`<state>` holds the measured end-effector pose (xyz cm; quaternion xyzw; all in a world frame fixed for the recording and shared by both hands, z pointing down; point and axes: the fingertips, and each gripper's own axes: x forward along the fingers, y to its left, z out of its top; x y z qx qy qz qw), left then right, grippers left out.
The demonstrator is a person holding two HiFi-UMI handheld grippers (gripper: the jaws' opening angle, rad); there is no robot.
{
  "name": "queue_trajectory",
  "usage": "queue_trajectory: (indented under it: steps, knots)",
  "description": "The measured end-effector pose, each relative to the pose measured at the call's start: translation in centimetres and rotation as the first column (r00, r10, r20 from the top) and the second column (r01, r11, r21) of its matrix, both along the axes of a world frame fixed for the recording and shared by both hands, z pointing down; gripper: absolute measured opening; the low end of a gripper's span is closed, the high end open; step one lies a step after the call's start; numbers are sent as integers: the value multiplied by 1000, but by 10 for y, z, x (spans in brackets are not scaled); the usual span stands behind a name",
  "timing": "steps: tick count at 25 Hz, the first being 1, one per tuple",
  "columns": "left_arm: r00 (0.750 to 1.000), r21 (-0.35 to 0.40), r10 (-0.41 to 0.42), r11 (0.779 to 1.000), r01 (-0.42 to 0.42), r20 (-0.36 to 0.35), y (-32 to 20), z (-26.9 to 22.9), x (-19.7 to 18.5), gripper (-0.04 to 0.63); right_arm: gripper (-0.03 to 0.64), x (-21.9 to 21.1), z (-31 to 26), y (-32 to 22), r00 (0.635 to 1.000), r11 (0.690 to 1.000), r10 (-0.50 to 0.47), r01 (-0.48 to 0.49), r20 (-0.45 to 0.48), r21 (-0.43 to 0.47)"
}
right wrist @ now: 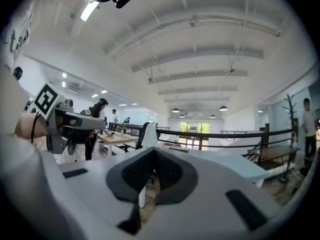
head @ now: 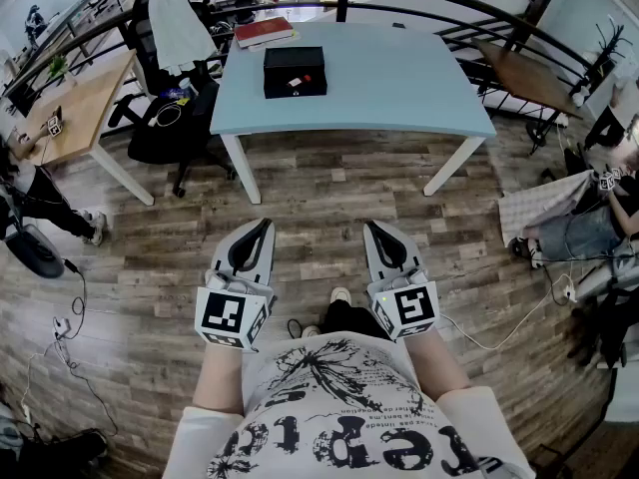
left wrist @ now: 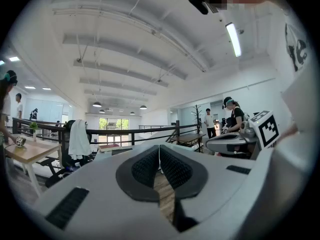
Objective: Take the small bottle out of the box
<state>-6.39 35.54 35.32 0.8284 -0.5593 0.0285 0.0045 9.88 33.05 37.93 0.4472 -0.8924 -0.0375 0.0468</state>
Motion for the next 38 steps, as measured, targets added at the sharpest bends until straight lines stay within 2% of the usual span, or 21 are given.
queue_trajectory:
  steps: [11, 17, 24, 31, 38]
  knots:
    - [1000, -10, 8, 1000, -8, -6, -6, 6, -4, 21, 9, -8, 8, -6, 1000, 1000, -10, 10, -5, -14]
    - [1000, -16, 1, 1000, -1, -21, -11, 6, -15, 21, 11, -15, 8, -14, 1000, 999, -8, 9, 24, -37]
    - [1000, -45, -9, 999, 8, -23, -27, 21, -21, 21, 11, -24, 19, -32, 1000, 998, -26, 27, 10, -55]
    - [999, -74, -43, 996, 42, -6, -80, 35, -30, 21, 11, -36, 35, -96, 998, 994, -65, 65, 11, -82]
    - [998, -106, -59, 992, 61, 21, -185, 40, -26, 21, 11, -51, 29, -202, 991, 989, -131, 130, -1, -68]
